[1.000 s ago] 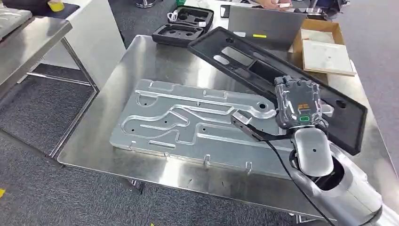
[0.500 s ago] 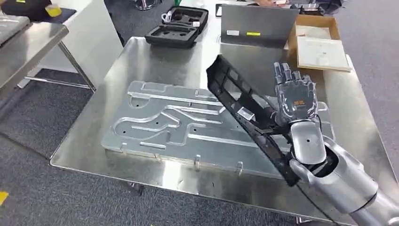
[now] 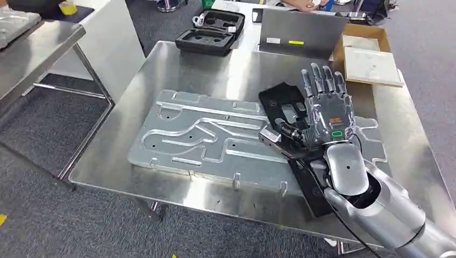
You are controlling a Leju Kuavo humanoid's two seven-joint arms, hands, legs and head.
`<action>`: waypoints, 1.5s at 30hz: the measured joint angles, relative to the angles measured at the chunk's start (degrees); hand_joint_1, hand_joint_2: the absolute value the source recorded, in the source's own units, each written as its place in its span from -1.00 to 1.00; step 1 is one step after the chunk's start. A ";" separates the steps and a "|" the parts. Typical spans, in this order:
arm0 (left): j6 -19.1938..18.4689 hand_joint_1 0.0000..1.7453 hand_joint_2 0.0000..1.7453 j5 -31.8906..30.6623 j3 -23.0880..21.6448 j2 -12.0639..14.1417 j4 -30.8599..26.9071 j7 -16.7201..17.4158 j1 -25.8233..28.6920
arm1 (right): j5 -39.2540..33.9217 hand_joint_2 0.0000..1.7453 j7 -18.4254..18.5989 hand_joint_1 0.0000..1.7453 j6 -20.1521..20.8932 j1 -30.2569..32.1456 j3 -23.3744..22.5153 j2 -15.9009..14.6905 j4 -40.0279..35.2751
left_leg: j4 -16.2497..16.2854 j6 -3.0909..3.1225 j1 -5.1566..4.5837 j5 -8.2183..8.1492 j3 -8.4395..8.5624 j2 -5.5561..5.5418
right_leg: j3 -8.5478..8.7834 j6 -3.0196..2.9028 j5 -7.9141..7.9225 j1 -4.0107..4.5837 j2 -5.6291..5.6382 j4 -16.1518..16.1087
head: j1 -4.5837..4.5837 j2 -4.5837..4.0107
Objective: Take the parts from the cabinet and place them on the table.
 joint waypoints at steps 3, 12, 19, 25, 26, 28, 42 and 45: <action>0.09 -1.00 -1.00 -0.04 0.02 -0.02 -0.09 0.02 0.18 | -0.26 -1.00 0.00 -1.00 -0.59 0.88 0.02 0.42 -1.80 | 0.26 0.04 -0.14 1.11 -1.74 0.00 | -2.65 0.38 -4.73 -0.03 0.00 10.10 | -0.09 0.00; -0.06 -1.00 -1.00 0.48 0.59 -0.02 -0.15 -0.83 0.75 | -2.60 -1.00 -0.55 -1.00 -6.62 2.30 0.07 2.80 -7.82 | 1.87 -2.24 -0.14 4.36 -5.37 -0.35 | 7.46 -1.44 1.52 0.25 0.43 -6.10 | -0.13 0.00; -0.06 -1.00 -1.00 0.65 1.05 -0.07 -0.24 -1.20 1.11 | -4.22 -1.00 -0.61 -1.00 -9.88 4.70 0.07 5.22 -12.79 | 19.47 -3.40 0.52 -8.49 -8.20 -0.17 | 1.80 -2.71 6.28 0.13 -0.05 -6.45 | -0.20 0.00; -0.02 -1.00 -1.00 0.68 1.27 -0.04 -0.24 -1.22 0.86 | -4.28 -1.00 -0.61 -1.00 -9.88 5.21 -0.13 5.57 -15.04 | 0.26 -2.10 -0.46 -7.25 7.36 -0.29 | -0.63 -1.44 9.74 -0.10 -0.18 -6.94 | -0.11 0.02; -0.02 -1.00 -1.00 0.66 1.40 -0.04 -0.24 -1.29 0.88 | -4.37 -1.00 -0.63 -1.00 -9.92 5.25 -0.13 5.66 -15.10 | -0.02 -1.84 -0.58 -6.71 6.91 -0.29 | -0.49 -1.18 10.25 -0.24 -0.18 -7.20 | -0.33 0.00; 0.00 -1.00 -1.00 0.70 1.46 0.00 -0.24 -1.29 1.00 | -4.85 -1.00 -0.68 -1.00 -10.54 5.43 -0.13 5.77 -15.52 | -0.84 -1.12 -0.73 -5.43 6.45 -0.15 | -0.39 -0.35 11.72 -0.06 -0.09 -8.29 | -0.39 0.00; 1.84 -1.00 -1.00 4.35 1.68 -0.20 -0.42 -4.04 2.35 | -42.67 -1.00 -21.36 -1.00 -36.18 18.34 -3.45 7.76 -22.38 | 1.11 -1.17 -0.50 3.20 -3.58 0.40 | 10.17 -1.22 0.29 0.91 -0.07 -8.45 | 0.35 0.00; 2.19 -1.00 -1.00 6.03 2.40 -0.11 -0.42 -4.44 2.76 | -46.84 -1.00 -23.43 -1.00 -37.96 24.17 -5.00 8.54 -22.56 | 2.64 -2.21 -0.12 0.74 -4.93 0.09 | 8.74 -2.46 2.37 0.60 -0.60 -8.89 | 0.39 0.02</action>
